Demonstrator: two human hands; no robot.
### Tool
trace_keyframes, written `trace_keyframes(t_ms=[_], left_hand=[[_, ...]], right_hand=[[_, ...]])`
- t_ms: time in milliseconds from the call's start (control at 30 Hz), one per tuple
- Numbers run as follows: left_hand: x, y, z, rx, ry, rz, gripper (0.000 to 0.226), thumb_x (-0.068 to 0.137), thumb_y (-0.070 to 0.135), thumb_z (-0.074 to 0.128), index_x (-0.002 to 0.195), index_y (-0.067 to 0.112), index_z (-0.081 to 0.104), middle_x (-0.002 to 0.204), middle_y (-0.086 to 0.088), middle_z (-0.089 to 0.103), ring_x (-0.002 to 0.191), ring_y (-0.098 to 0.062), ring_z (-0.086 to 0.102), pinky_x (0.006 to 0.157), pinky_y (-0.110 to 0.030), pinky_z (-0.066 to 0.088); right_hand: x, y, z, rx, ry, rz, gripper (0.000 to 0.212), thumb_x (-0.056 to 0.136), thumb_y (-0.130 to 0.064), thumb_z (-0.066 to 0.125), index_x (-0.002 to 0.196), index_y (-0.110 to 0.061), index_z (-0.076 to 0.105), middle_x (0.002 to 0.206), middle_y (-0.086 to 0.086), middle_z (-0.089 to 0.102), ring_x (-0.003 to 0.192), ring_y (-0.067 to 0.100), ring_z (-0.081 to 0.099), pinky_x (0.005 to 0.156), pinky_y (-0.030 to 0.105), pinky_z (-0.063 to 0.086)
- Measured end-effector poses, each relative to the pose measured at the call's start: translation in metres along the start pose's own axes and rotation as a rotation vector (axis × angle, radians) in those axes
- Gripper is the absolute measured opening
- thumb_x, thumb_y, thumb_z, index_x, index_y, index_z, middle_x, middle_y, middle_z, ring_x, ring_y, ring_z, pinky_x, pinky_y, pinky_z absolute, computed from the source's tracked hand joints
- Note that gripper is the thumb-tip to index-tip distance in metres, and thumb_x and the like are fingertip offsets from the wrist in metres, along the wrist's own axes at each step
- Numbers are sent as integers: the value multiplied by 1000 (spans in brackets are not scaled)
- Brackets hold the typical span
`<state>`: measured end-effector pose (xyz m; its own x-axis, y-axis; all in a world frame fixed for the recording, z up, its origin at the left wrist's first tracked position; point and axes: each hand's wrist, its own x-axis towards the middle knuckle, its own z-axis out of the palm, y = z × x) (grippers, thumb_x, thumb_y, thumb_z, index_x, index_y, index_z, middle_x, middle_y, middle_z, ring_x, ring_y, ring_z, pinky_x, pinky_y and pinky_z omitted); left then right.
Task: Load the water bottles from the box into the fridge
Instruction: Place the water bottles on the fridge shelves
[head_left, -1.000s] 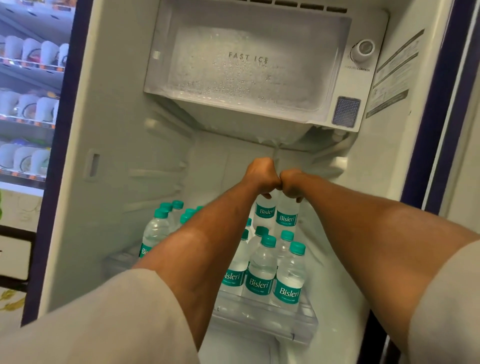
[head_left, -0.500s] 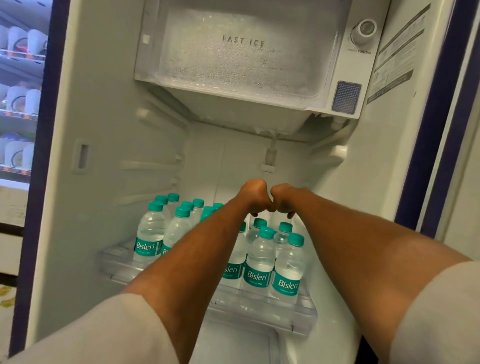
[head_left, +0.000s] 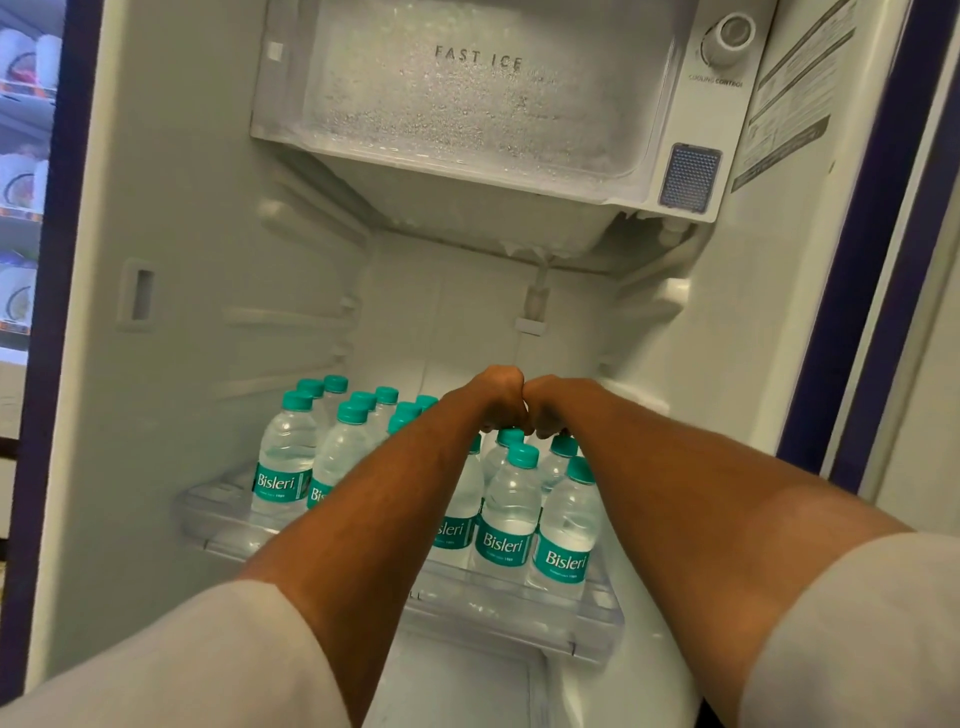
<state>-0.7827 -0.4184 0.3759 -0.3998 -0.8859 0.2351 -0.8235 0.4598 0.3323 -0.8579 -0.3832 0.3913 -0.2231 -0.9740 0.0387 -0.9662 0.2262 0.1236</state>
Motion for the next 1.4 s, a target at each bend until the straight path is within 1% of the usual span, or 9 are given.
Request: trace_keyframes(t_ms=[133,467,567,633,800,900,1067,1233,1400], left_hand=[[1,-3,2,9,-31,8,31,87,25,68,111,8,58,95,-7,59,79,-16,59,75,-26,51],[1,-3,2,15,-56,28,28,89,27,66,105,7,56,88,-7,58,71,-17,58,70,-25,49],[-2,-2,-1,62,-25,30,25,88,29,67,93,9,54,74,-4,55,56,-14,54,57,-20,46],[-5,-3,-4,74,21,32,25,87,29,69,95,8,58,79,-5,59,57,-14,58,48,-19,44],[-18,-13,-11,42,108,88,35,84,33,72,109,10,65,93,-5,68,73,-16,68,67,-25,55],[-34,-23,-22,49,207,141,43,82,36,72,120,17,62,114,-1,65,92,-16,63,76,-25,49],[-73,-46,-46,67,250,116,43,89,15,59,131,12,51,128,-10,58,109,-24,57,90,-34,49],[-141,-66,-61,23,277,94,78,86,1,54,150,21,15,151,-18,21,133,-41,29,108,-54,32],[-247,-110,-62,132,363,136,74,71,3,52,142,8,31,134,-18,44,123,-38,39,96,-43,33]], right_hand=[[1,0,2,-51,-28,10,46,89,-27,65,131,-11,53,124,11,57,98,23,54,98,36,44],[5,2,8,-66,-48,18,44,90,-31,63,130,-13,54,111,8,57,93,22,55,92,34,45],[6,1,8,-65,-52,32,43,90,-29,64,130,-14,55,114,7,61,93,22,57,89,33,45],[5,1,8,-43,-72,44,42,91,-29,62,131,-15,54,118,8,61,95,22,57,90,34,44],[-3,2,8,-13,-68,59,37,94,-26,58,128,-12,54,105,7,57,88,19,54,82,31,41],[-7,-2,7,-81,-49,39,36,96,-25,55,128,-8,54,110,8,58,95,21,55,88,31,43],[-23,-11,6,-179,318,69,37,91,-33,58,121,-12,54,117,11,56,107,28,51,95,39,42],[-83,-47,-11,-4,756,25,30,84,-23,57,113,-12,56,116,17,54,108,33,45,90,40,37],[-174,-134,-1,204,884,-227,29,80,-26,54,104,-10,61,108,20,57,104,38,44,84,41,34]])
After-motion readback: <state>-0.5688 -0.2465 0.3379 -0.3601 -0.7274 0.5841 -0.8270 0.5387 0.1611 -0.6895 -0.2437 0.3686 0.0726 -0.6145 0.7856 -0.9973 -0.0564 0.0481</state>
